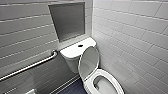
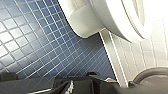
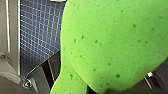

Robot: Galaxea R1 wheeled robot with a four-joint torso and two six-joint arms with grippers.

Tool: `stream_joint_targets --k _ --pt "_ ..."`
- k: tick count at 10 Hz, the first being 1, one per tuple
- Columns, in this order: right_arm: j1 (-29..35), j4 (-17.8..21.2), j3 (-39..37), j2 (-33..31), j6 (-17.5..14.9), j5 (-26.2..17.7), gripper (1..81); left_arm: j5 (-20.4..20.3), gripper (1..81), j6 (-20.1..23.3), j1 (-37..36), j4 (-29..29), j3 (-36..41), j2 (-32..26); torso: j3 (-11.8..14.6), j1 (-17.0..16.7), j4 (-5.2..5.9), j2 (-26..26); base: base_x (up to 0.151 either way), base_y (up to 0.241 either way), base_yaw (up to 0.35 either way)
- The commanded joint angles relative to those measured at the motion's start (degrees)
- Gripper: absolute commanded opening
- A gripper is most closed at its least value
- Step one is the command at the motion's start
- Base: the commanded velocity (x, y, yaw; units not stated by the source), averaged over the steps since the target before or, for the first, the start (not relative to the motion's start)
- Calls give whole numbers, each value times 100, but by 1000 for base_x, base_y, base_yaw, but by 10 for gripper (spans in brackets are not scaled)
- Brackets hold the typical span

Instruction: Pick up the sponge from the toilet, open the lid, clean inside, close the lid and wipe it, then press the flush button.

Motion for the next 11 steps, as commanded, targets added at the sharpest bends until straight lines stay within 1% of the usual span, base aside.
stream_joint_targets --k 1,4,7,9,11 --pt "-106 -332 77 -145 -33 -397 10 156 811 -815 -896 -10 105 -384 0 0 0 0 0 0 0" --pt "-291 -385 269 -74 -33 -370 10 112 811 -1975 -1678 -1 70 -455 0 0 -2 2 0 0 0" --pt "-379 -455 270 58 -24 -353 10 112 811 -2725 -2417 -1 -80 -402 0 0 -2 2 0 0 0" --pt "-458 -455 208 84 -24 -318 10 112 811 -3381 -2838 -1 -412 -280 0 0 -2 2 0 0 0" --pt "-485 -446 103 155 -15 -309 10 121 811 -3859 -3190 -1 -713 -138 0 0 -2 2 0 0 0"
